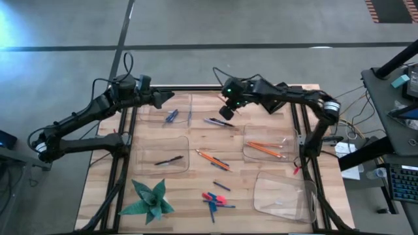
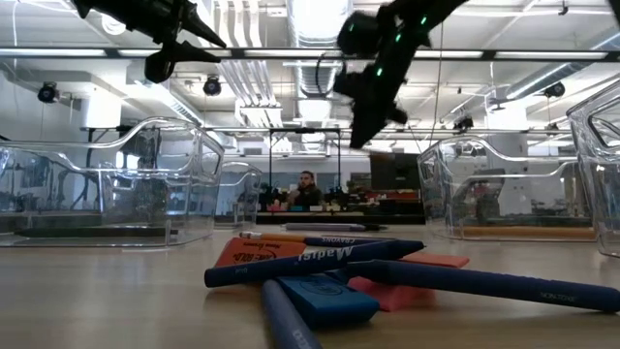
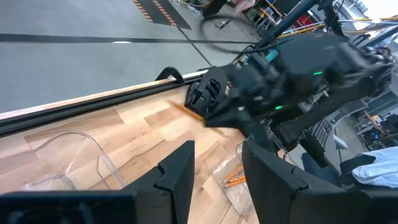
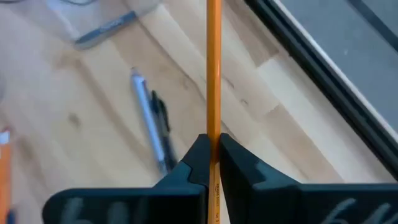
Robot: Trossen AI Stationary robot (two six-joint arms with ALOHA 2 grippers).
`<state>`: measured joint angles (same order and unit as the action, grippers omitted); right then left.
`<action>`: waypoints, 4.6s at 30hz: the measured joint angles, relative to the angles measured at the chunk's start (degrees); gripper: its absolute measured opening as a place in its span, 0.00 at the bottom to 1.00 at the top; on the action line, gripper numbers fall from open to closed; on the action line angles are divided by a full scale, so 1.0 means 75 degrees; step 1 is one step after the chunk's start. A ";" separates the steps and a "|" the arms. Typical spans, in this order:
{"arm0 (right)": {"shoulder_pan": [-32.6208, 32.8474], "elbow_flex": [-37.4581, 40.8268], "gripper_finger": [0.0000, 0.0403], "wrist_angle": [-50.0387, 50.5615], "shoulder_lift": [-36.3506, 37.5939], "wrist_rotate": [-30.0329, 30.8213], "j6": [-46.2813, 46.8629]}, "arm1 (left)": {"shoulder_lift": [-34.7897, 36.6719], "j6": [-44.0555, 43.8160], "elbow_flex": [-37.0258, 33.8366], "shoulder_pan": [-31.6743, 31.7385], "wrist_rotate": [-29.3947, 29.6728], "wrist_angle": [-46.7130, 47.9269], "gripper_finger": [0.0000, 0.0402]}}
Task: Sort crayons/erasers/pens/pencils in bins
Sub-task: Put the orange pencil into the middle right transparent bin, then put the black pen into the middle left transparent bin
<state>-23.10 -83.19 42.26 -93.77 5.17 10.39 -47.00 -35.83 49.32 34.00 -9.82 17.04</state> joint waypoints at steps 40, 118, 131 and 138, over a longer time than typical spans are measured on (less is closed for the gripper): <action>0.3915 0.4931 0.03 0.2588 0.3886 0.0000 0.3287 | -0.0003 0.0020 -0.0003 -0.0168 -0.0137 0.0012 0.30; 0.2285 0.1704 0.39 0.0392 0.2285 0.2175 0.2459 | -0.0003 0.0023 -0.0015 -0.0324 -0.0122 0.0044 0.30; 0.1026 0.0707 0.40 0.0369 -0.0221 0.0999 0.1967 | 0.0000 0.0023 -0.0017 -0.0456 -0.0122 0.0039 0.30; 0.0679 0.0168 0.37 0.0381 -0.1341 -0.0066 0.1309 | 0.0000 0.0020 -0.0017 -0.0455 -0.0125 0.0058 0.30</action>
<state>-18.01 -81.93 45.12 -103.82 4.67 20.21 -47.00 -35.68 49.19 30.59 -10.76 17.48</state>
